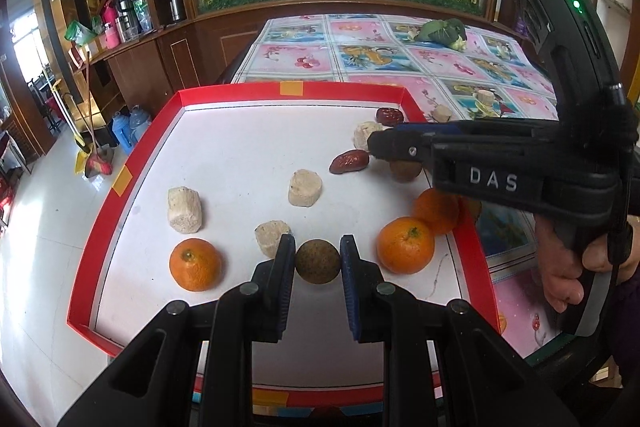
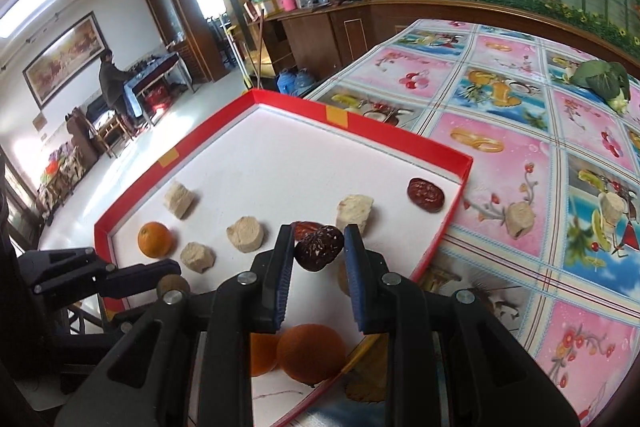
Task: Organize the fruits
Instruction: 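Carry the date and nut over the white tray and release both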
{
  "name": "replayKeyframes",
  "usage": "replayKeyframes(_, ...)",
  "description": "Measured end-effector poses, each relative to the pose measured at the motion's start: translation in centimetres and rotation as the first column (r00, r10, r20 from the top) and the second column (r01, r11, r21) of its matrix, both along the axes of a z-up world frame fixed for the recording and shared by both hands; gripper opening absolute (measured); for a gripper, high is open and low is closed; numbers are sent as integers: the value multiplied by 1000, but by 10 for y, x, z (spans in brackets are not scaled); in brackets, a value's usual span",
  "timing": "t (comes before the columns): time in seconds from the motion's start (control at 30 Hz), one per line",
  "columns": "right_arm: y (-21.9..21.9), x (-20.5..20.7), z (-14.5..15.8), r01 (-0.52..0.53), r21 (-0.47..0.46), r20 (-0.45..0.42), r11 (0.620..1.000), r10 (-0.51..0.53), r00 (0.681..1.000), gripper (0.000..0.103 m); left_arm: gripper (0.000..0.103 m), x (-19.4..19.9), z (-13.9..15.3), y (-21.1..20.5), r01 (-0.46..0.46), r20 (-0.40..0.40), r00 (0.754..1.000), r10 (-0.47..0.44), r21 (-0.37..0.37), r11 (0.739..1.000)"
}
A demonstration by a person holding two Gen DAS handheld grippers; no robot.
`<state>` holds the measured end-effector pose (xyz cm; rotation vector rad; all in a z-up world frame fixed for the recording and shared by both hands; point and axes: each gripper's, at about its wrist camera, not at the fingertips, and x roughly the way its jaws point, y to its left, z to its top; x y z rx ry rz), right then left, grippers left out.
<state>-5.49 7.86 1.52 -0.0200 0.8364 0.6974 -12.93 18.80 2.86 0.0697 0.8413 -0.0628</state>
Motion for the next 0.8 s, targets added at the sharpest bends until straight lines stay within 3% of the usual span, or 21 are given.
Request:
replayKeyframes(0.23,14,-7,-6,-66,-25,-9,998,65,998,28,22,2,-5,4,-17,-30,999,18,12,1000)
replayKeyframes(0.67,18,-9,-7,-88,-27,-46,996,87,995,29,23,4,-12,4,-47,-53,997,49,36,998)
replayKeyframes(0.73,15,-5,-6,-82,-9,-70,997,81,994,29,26,4,-12,5,-53,-58,997,55,32,998)
replayKeyframes(0.8,8,-1,-2,-66,26,-81,997,68,994,29,39,5,-12,5,-67,-61,996,69,37,997)
